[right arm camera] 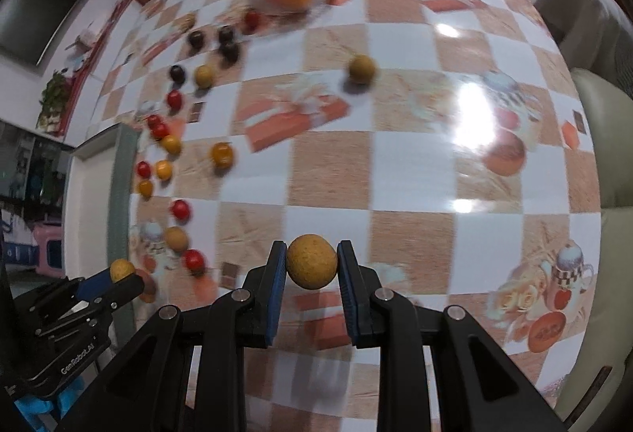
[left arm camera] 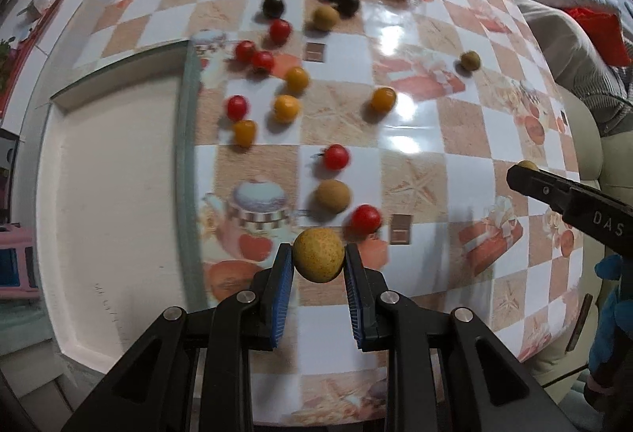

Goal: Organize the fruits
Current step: 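Carry both yellow-brown fruits to the white tray and release them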

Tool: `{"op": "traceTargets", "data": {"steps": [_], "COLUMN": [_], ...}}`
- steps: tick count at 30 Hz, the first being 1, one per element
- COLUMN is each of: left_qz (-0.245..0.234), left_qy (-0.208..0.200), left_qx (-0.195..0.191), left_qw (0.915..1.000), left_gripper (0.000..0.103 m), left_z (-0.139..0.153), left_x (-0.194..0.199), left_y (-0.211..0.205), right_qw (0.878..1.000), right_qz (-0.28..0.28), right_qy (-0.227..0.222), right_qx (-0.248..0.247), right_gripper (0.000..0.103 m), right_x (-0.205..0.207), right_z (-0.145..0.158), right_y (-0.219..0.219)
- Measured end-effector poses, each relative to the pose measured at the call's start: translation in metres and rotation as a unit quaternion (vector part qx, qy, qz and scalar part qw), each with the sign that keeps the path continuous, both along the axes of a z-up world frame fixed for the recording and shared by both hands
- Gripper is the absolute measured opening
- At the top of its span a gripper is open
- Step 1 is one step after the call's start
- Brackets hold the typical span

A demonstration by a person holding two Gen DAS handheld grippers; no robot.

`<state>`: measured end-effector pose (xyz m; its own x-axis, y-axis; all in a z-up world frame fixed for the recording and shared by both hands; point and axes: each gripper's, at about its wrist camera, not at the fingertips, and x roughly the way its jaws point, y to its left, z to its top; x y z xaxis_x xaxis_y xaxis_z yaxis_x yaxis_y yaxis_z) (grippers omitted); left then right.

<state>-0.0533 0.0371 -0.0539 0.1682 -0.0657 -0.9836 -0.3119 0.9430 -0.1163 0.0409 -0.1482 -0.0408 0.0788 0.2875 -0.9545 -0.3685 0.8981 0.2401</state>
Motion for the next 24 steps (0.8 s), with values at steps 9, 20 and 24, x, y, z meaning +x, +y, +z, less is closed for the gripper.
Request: {"op": "traceTargets", "data": {"steps": [9,20,24], "left_qz": [0.051,0.106,0.114], "left_qy": [-0.003,0.027,0.035], "left_qx": [0.014,0.040,0.045], "left_qw": [0.9986,0.9932,0.9918], "left_gripper": [0.027,0.027,0.027], "left_z": [0.007,-0.011,-0.020], "left_x": [-0.036,-0.084,-0.097], "left_y": [0.063,0.144,0.162], "right_qw": [0.997,0.985,0.981], "right_qz": [0.069,0.166,0.190], "right_qy": [-0.001,0.018,0.031], "right_qx": [0.016,0.036,0.031], "right_gripper": [0.028,0.028,0.028], "right_x": [-0.026,-0.073,-0.088], "right_z": [0.015,0.009,-0.002], "right_y": [0.085,0.204,0.233]}}
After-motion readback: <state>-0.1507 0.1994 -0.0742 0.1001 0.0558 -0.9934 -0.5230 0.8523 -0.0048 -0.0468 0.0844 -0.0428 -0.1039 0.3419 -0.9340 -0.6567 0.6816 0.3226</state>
